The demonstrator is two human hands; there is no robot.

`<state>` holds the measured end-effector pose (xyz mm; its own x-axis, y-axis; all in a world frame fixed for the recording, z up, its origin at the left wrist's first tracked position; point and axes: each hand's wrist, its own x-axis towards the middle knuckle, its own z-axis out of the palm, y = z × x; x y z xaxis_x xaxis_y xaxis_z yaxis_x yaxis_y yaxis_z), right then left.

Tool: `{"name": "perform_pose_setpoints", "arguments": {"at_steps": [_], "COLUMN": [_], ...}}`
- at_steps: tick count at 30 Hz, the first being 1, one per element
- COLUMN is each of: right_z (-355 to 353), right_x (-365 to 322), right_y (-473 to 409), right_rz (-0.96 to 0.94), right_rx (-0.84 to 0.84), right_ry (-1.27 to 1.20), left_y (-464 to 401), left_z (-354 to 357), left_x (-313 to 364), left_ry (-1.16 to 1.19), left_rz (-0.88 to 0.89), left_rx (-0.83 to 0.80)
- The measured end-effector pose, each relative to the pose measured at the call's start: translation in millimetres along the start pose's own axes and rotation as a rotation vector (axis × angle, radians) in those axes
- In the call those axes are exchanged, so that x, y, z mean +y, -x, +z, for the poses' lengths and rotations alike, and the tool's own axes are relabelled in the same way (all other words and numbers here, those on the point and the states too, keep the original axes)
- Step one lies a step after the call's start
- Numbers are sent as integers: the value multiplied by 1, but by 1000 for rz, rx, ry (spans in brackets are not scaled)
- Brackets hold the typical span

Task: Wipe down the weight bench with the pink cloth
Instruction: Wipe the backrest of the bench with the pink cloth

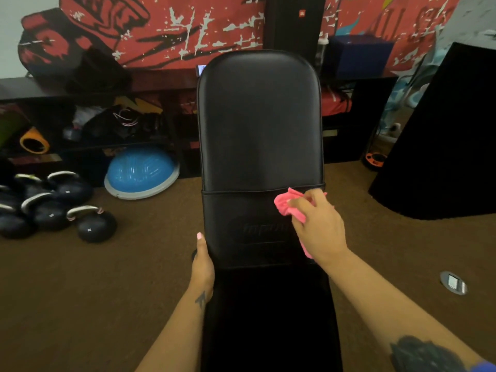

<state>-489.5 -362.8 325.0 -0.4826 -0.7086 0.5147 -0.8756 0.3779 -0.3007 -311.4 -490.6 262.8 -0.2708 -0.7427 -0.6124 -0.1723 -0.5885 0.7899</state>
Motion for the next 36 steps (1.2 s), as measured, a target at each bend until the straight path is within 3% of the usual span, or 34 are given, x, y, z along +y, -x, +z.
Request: {"name": "perform_pose_setpoints", "arguments": {"at_steps": [3,5,11,17,22,25,31,36], "right_z": [1,-5,-14,1,-11,-4,11,-5], "right_x": [12,25,27,24,44,24,19,40], "right_y": [34,45,3,53,42,25,78,58], "right_rz": [-140,-105,69,-151,59,72,-154,21], "right_rx": [-130,-159,37,-158,-92,-1,-258,-151], "right_ry": [-15,-13,28,12,37,-10,-7,26], "left_y": [-2,0,-2,-4,-5,-5,-2,-2], "left_z": [0,0,2,2,1,1,0,0], "left_x": [-1,0,0,-2,-2,-1,-1,-1], "left_ry": [-8,-8,-10,-19,-31,-32,-32,-28], "left_rz": [-11,-13,-22,-13,-17,-31,-22,-20], "left_rx": [-11,-20,21,28,36,41,33,25]}}
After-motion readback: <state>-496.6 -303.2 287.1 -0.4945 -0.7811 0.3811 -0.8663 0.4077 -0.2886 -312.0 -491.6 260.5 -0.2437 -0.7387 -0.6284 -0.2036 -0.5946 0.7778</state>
